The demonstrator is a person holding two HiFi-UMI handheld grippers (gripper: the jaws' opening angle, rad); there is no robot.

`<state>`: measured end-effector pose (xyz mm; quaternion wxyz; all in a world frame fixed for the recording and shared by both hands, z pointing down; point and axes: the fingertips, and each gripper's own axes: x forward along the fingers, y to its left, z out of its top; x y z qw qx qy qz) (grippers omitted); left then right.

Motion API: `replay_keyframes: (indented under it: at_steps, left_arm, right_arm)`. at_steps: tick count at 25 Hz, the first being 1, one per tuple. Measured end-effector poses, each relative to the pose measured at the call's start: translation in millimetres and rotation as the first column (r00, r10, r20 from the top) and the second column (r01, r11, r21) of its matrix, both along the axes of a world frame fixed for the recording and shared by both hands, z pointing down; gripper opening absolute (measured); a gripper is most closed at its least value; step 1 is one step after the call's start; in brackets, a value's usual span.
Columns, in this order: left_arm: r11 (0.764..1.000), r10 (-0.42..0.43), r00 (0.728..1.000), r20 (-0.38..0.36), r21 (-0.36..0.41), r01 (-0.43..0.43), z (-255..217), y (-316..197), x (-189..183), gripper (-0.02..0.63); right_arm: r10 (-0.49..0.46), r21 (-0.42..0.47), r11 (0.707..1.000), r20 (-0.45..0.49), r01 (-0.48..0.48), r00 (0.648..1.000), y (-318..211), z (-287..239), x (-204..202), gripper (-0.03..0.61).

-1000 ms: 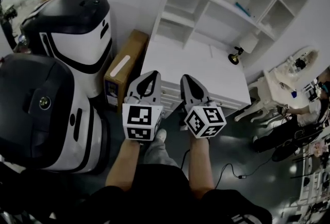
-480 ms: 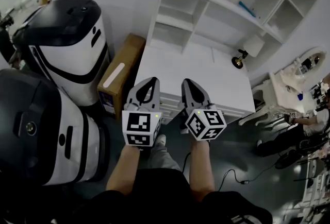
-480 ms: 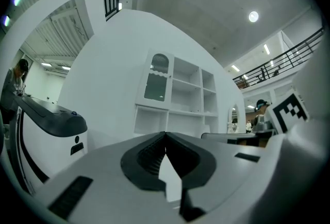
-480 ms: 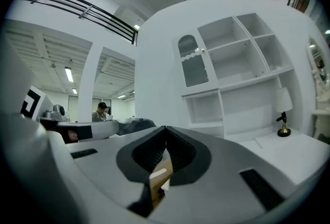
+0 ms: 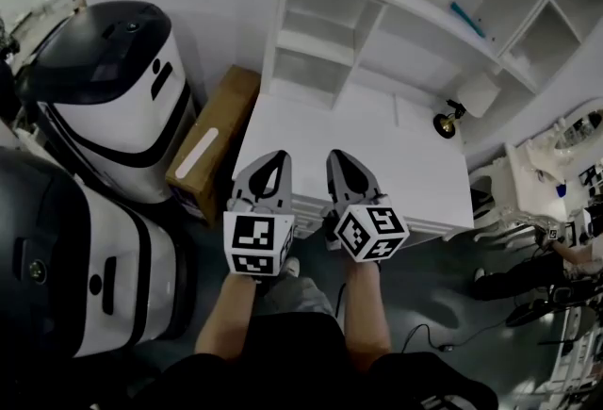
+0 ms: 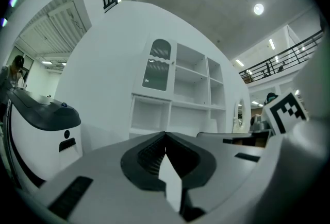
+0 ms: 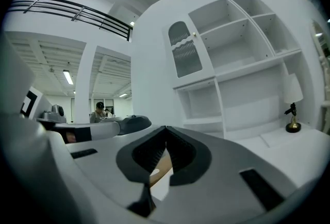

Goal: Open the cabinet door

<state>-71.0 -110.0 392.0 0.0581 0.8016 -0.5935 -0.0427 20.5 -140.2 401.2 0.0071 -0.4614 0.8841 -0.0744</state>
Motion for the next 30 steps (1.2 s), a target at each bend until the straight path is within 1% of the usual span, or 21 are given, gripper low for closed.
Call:
replay_keyframes:
  at_steps: [6, 11, 13, 18, 22, 26, 30]
  left_arm:
    - [1.0, 0.019, 1.0, 0.008, -0.024, -0.019, 4, -56, 37, 0.014]
    - [0.999, 0.033, 0.999, 0.023, -0.037, -0.033, -4, -104, 67, 0.013]
    - [0.999, 0.039, 0.999, 0.022, -0.03, -0.039, -11, -122, 78, 0.012]
    - [0.998, 0.062, 0.998, 0.022, 0.015, -0.062, -37, -158, 107, 0.013]
    - [0.997, 0.068, 0.997, 0.029, 0.038, -0.069, -48, -177, 122, 0.014]
    - [0.996, 0.056, 0.998, 0.024, 0.062, -0.058, -59, -197, 126, 0.014]
    - [0.995, 0.06, 0.998, 0.034, 0.074, -0.063, -62, -212, 129, 0.013]
  right_arm:
    - [0.019, -0.024, 1.0, 0.024, -0.019, 1.0, -56, 5, 37, 0.02]
    - [0.032, -0.022, 0.999, 0.042, -0.031, 0.999, -100, -9, 70, 0.02]
    - [0.038, -0.011, 0.999, 0.048, -0.037, 0.998, -117, -18, 83, 0.02]
    - [0.052, 0.031, 0.998, 0.065, -0.054, 0.997, -152, -42, 113, 0.02]
    - [0.029, 0.071, 0.997, 0.08, -0.034, 0.996, -170, -58, 121, 0.02]
    - [-0.003, 0.094, 0.996, 0.078, -0.004, 0.997, -185, -66, 119, 0.02]
    - [-0.011, 0.11, 0.994, 0.086, 0.001, 0.996, -199, -71, 119, 0.02]
